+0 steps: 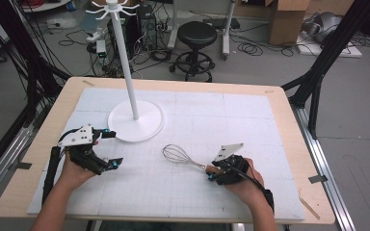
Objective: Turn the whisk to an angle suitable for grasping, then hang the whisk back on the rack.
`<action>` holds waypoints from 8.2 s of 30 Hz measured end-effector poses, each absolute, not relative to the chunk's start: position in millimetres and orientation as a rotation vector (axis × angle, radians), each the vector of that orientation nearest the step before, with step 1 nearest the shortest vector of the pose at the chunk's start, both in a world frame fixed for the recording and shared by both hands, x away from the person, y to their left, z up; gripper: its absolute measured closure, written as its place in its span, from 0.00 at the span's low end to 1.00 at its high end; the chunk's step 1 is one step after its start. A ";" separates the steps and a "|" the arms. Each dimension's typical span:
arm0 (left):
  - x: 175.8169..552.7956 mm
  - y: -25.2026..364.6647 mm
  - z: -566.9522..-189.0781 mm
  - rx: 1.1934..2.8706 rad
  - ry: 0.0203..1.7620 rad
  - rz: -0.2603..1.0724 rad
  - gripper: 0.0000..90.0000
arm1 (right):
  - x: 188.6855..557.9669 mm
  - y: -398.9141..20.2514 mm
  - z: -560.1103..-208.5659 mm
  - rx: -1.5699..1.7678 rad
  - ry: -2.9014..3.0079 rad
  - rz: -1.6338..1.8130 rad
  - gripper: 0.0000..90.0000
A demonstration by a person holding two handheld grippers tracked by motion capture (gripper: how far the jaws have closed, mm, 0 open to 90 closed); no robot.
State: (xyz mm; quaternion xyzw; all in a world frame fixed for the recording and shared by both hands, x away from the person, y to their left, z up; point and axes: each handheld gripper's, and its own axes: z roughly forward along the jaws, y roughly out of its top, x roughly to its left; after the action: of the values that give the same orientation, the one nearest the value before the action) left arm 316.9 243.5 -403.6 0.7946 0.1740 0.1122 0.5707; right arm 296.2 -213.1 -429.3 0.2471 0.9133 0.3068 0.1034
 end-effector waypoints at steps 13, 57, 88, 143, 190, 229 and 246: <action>317.1 242.5 -403.9 1.870 0.408 0.264 0.02 | 294.7 -210.1 -429.9 0.648 2.705 0.879 0.73; 313.4 247.5 -392.7 1.847 0.392 0.281 0.02 | 319.3 -94.6 -426.8 0.221 2.883 0.954 0.78; 314.0 249.0 -391.2 1.840 0.394 0.286 0.02 | 302.2 -127.8 -429.7 0.289 2.854 0.968 0.79; 311.3 245.5 -387.0 1.850 0.368 0.286 0.02 | 288.5 -201.0 -397.1 0.581 2.437 1.364 0.39; 312.2 240.6 -389.5 1.893 0.361 0.270 0.02 | 295.7 -238.1 -371.6 0.817 2.231 1.398 0.17; 311.0 239.8 -388.7 1.891 0.358 0.271 0.02 | 303.9 -220.6 -352.5 0.751 2.310 1.354 0.17; 307.8 224.5 -388.2 1.929 0.332 0.238 0.02 | 304.4 -222.7 -370.1 0.772 2.334 1.350 0.17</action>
State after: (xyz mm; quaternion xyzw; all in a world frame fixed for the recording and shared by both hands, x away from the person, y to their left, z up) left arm 307.8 224.5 -388.2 0.8157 0.1404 0.1004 0.5521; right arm 304.4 -222.7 -370.1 0.2715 0.8205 0.4744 0.1676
